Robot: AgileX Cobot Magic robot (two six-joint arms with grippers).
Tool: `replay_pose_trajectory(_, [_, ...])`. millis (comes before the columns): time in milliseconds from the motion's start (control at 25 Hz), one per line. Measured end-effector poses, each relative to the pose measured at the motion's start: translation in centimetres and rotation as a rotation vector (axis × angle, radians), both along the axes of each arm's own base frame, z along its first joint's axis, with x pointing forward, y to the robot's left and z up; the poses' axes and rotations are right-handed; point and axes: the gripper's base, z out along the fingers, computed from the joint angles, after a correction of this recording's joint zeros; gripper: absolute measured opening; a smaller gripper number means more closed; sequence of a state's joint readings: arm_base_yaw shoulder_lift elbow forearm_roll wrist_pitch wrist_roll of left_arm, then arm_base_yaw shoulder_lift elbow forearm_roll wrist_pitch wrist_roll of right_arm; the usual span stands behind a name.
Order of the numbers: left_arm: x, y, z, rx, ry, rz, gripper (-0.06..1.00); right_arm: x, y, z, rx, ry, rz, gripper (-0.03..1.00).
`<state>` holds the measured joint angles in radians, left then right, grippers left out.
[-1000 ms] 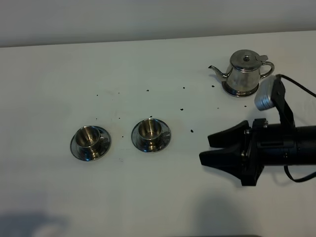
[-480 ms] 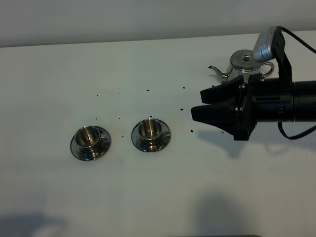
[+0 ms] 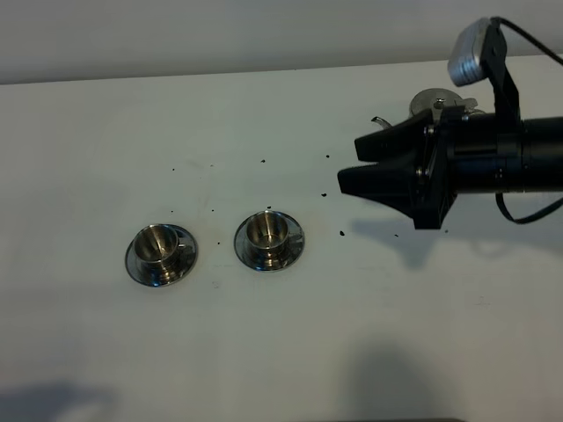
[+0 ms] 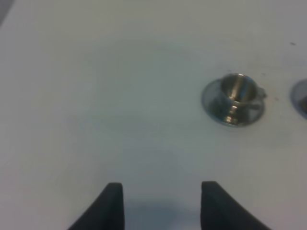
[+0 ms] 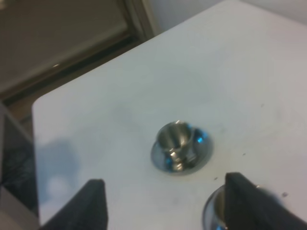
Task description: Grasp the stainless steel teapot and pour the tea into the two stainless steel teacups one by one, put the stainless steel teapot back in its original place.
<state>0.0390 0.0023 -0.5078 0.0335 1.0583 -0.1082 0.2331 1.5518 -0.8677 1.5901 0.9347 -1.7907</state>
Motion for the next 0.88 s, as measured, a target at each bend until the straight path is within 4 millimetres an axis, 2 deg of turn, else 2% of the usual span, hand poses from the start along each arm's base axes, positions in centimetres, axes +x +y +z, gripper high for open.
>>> replay_pose_trajectory(200, [0.0,0.0,0.0,0.0,0.0,0.016,0.41,1.5,-0.1,1.7,-0.084,-0.103,-0.017,0.51])
replay_pose_trajectory(520, [0.0,0.0,0.0,0.0,0.0,0.016,0.41,4.2,-1.0,5.2,-0.351,-0.255,-0.088,0.51])
replay_pose_trajectory(640, [0.0,0.0,0.0,0.0,0.0,0.016,0.41,5.0,-1.5,5.9,-0.459,-0.281,-0.086,0.51])
replay_pose_trajectory(760, [0.0,0.0,0.0,0.0,0.0,0.016,0.41,6.4,-1.8,5.3,-0.575,-0.28,-0.068,0.51])
replay_pose_trajectory(880, [0.0,0.0,0.0,0.0,0.0,0.016,0.41,8.1,-1.9,3.7,-0.671,-0.248,-0.04,0.51])
